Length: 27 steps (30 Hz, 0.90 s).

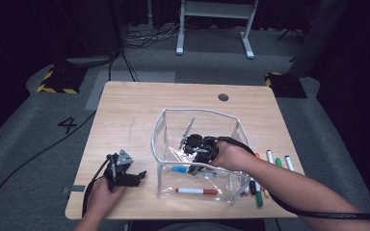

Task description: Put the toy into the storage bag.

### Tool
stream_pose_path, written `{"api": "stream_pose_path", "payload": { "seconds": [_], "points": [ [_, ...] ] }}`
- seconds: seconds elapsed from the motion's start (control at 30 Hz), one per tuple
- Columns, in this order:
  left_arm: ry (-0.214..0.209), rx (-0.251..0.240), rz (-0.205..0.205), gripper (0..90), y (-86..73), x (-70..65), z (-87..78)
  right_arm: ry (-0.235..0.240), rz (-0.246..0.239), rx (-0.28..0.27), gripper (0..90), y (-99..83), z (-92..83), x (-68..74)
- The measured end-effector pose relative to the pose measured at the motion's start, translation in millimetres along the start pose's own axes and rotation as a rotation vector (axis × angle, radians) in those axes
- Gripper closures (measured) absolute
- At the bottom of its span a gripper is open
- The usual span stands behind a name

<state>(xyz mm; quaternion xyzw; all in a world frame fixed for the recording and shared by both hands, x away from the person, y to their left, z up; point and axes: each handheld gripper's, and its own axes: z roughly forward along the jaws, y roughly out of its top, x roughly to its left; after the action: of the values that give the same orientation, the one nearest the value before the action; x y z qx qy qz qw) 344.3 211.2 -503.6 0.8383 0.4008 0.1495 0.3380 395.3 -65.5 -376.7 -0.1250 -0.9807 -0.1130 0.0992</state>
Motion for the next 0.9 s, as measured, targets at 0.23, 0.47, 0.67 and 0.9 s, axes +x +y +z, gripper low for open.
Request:
{"api": "stream_pose_path", "payload": {
  "seconds": [0.23,0.47,0.67,0.9],
  "points": [
    [0.001,0.001,0.003,15.9,-0.1,0.1,-0.2,0.021,-0.014,0.057,76.8,1.6,10.4,0.5],
    [0.001,0.001,0.002,15.9,-0.1,0.1,-0.2,0.009,-0.014,0.152,76.7,5.3,20.6,0.6],
    [0.000,0.002,0.003,15.9,-0.2,0.1,-0.5,0.004,-0.025,0.206,76.7,10.5,30.5,0.0],
    [0.000,0.002,0.003,15.9,-0.2,0.1,-0.5,-0.010,-0.011,0.236,76.7,16.8,35.5,-2.7]
  ]
}}
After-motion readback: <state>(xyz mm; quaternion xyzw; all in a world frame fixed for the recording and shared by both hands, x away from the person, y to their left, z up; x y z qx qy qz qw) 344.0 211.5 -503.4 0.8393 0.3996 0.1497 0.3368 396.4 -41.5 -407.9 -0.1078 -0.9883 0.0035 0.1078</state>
